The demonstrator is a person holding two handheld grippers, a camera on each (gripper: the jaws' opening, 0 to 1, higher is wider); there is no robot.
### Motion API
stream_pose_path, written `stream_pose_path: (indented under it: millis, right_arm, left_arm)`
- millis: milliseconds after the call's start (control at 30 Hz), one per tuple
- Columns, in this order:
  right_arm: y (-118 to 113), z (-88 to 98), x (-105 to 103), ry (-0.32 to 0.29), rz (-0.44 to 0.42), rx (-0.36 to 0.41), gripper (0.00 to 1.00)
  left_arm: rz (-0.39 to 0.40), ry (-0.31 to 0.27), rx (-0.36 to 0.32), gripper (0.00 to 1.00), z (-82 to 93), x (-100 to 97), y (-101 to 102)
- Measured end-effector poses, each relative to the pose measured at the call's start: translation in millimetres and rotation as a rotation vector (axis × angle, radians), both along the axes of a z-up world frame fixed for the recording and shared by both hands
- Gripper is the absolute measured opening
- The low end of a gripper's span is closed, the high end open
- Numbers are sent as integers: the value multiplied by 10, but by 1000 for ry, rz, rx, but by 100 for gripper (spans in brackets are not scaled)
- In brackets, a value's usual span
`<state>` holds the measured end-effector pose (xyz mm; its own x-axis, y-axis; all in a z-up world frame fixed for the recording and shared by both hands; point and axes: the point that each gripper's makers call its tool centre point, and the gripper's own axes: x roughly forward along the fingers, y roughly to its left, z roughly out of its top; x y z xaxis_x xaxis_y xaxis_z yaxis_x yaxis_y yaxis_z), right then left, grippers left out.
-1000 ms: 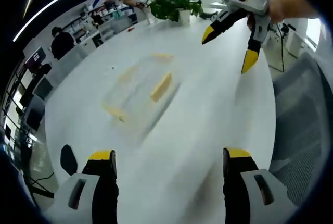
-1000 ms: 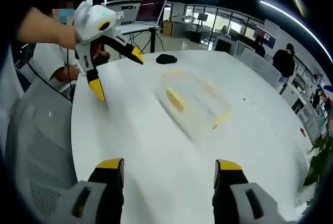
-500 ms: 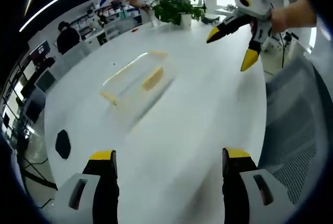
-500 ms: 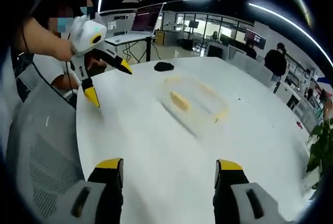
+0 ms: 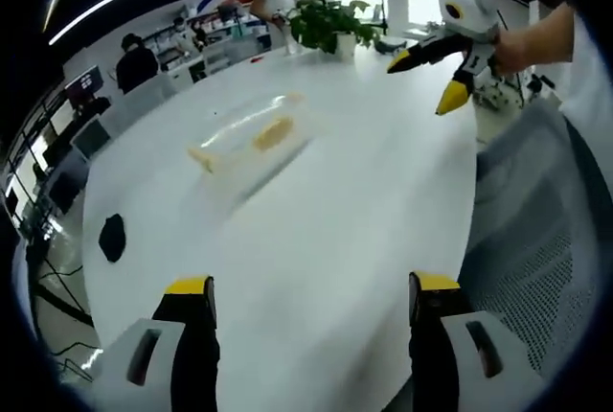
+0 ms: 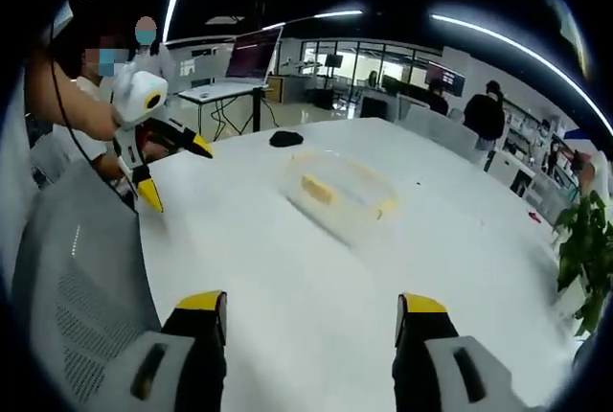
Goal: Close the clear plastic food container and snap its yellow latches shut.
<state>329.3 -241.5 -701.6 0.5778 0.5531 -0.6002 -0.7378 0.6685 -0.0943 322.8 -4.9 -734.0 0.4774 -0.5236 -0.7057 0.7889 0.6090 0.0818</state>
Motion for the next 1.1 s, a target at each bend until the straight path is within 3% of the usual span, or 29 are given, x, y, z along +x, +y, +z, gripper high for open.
stream_pose_path:
  millis: [400,567,700,1100]
  right_arm:
    - [-40,-87,-257,-1,-47,35,74]
    - [-24,-120,-360,6,-65,63,76]
    - [-47,-138,-390,4,-87,80,76]
    - [-54,-127,-397,-7,-126,113,78]
  left_arm:
    - [88,-43,-127,82,90,-168,-37]
    - [118,-57,-148,82,114,-209,-13]
    - [141,-83,-195,84,191,-182,12]
    - [156,-107,-247,86,244,-212,8]
